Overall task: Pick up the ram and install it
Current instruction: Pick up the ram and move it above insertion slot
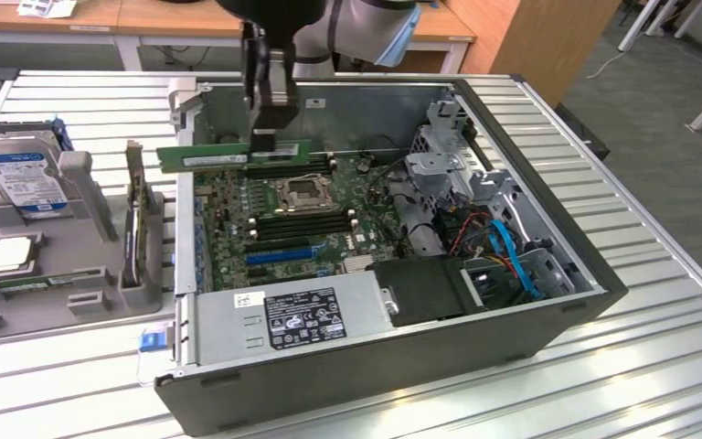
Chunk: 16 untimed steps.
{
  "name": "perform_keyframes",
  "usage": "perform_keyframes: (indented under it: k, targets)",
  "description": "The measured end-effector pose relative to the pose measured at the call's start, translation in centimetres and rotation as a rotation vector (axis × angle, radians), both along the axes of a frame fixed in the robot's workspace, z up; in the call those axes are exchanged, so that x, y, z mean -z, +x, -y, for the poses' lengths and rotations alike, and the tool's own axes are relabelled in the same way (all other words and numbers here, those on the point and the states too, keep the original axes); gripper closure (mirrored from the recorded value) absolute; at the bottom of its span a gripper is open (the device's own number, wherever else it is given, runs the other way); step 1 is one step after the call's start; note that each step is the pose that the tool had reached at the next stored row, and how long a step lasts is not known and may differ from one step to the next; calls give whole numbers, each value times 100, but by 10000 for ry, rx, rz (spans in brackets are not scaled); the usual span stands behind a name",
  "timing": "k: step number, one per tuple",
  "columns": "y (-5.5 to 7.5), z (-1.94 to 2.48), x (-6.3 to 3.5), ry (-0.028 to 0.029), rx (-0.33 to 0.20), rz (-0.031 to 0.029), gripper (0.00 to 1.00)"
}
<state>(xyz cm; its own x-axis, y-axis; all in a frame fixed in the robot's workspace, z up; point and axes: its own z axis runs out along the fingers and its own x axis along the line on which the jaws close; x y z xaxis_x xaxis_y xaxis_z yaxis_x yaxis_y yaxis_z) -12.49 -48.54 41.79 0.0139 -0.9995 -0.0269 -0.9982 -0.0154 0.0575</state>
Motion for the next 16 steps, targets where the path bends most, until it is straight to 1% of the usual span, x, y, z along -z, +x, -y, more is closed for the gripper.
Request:
perform_keyframes:
  k: [7, 8, 16]
  targets:
    - [212, 0, 0, -1, -65, -7, 89]
    - [325, 0, 0, 0, -134, -7, 89]
    - [558, 1, 0, -1, -260, -9, 89]
